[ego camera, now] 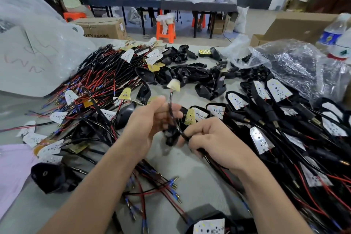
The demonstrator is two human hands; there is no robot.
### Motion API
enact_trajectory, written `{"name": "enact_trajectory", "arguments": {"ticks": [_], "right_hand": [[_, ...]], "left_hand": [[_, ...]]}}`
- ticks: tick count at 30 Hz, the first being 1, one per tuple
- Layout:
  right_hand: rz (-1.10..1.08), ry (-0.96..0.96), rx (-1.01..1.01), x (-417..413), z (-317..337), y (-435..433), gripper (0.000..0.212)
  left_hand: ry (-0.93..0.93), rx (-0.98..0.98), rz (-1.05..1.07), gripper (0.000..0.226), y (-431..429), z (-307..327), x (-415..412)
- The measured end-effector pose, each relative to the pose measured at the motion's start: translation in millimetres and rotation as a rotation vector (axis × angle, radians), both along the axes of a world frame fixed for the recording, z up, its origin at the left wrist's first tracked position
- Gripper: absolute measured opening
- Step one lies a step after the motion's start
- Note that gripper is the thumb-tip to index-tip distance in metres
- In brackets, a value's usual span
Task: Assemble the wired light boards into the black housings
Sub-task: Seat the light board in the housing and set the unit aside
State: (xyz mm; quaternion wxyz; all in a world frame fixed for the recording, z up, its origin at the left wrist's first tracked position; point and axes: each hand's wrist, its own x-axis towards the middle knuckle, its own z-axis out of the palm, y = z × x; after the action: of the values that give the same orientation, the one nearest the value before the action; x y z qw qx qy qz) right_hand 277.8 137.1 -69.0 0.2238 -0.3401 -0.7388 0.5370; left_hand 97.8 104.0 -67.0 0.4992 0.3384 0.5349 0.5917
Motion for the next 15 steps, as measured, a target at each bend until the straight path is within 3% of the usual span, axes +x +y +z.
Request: {"name": "enact_trajectory", "arguments": {"ticks": [6, 10, 15], "right_hand": [[0.065, -0.195, 0.054, 5, 1, -2, 0.029], [0.048, -0.197, 0.072, 5, 3, -2, 0.029], [0.143, -0.267, 0.077, 6, 7, -6, 0.03]], "left_hand": [[-0.353, 0.054, 0.1, 0.023, 2, 3, -38], [-0.054, -0.023, -0.022, 0.027, 1, -3, -45], [-0.26, 0.048, 0.05, 0.02, 4, -1, -40]]}}
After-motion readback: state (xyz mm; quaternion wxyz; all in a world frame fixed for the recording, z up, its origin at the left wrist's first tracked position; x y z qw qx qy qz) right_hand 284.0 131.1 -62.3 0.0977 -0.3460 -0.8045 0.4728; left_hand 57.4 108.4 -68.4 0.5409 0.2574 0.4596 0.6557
